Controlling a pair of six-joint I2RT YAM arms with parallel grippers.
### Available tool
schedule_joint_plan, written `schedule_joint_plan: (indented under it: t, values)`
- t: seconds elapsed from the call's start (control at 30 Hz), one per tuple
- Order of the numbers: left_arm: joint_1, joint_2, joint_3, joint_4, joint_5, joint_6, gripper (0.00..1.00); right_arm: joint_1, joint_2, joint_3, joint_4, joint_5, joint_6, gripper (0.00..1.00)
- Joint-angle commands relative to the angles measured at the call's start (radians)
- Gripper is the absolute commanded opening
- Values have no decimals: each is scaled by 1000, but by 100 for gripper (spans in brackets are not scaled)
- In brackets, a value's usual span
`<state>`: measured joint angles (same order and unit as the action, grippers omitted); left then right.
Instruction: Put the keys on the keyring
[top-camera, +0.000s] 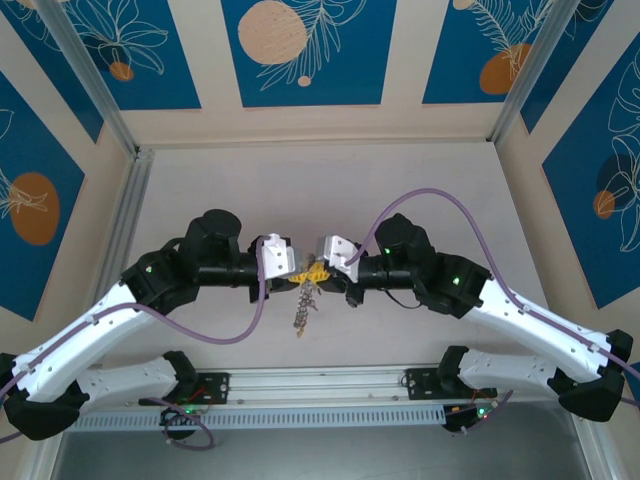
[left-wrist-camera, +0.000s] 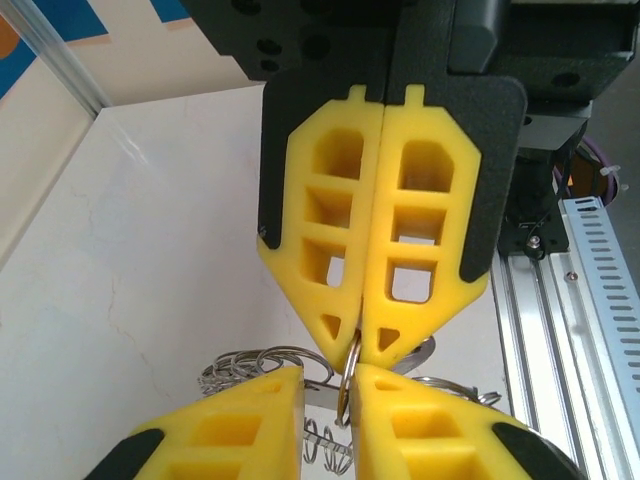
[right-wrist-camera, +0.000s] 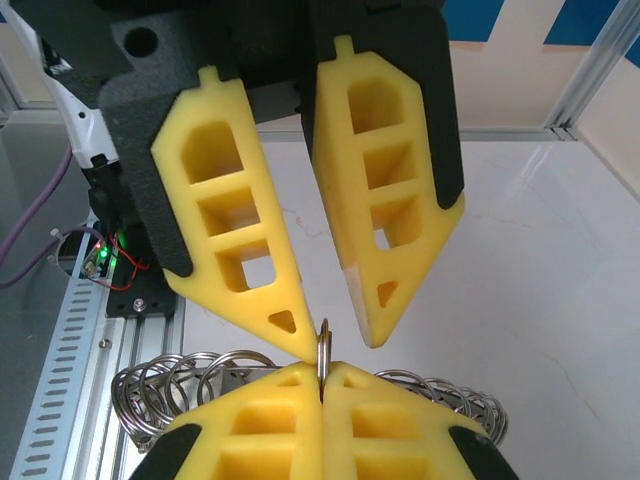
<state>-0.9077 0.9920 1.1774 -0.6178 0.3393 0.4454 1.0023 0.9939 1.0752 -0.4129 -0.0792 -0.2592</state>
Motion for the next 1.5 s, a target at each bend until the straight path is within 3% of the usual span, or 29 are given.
schedule_joint_plan:
  t: [0.0,0.07,0.17,0.33,0.5,0.7,1.03,1.33,1.47]
  values:
    - [-5,17,0,-51,-56,12,17,26,-49,17,137,-76,-22,0]
    - [-5,18,4,-50,-39,11,5,30,-44,18,137,-76,-26,0]
    - [-5,27,8,-43,-31,9,0,32,-41,18,144,-86,-31,0]
    - [-5,-9,-33,62,23,-61,0,35,-43,8,151,-85,-28,0]
    - [10,-133,-149,320,108,-212,0,37,-71,-31,179,-86,-3,10]
    - [13,-178,-215,445,145,-279,0,39,-76,-47,186,-109,-2,24]
    - [25,-229,-316,671,213,-364,0,39,-89,-72,191,-55,27,21]
    - [47,-251,-349,782,303,-436,0,29,-148,-124,220,-7,50,33]
    - [47,-248,-356,823,329,-461,0,25,-155,-129,226,-22,55,32]
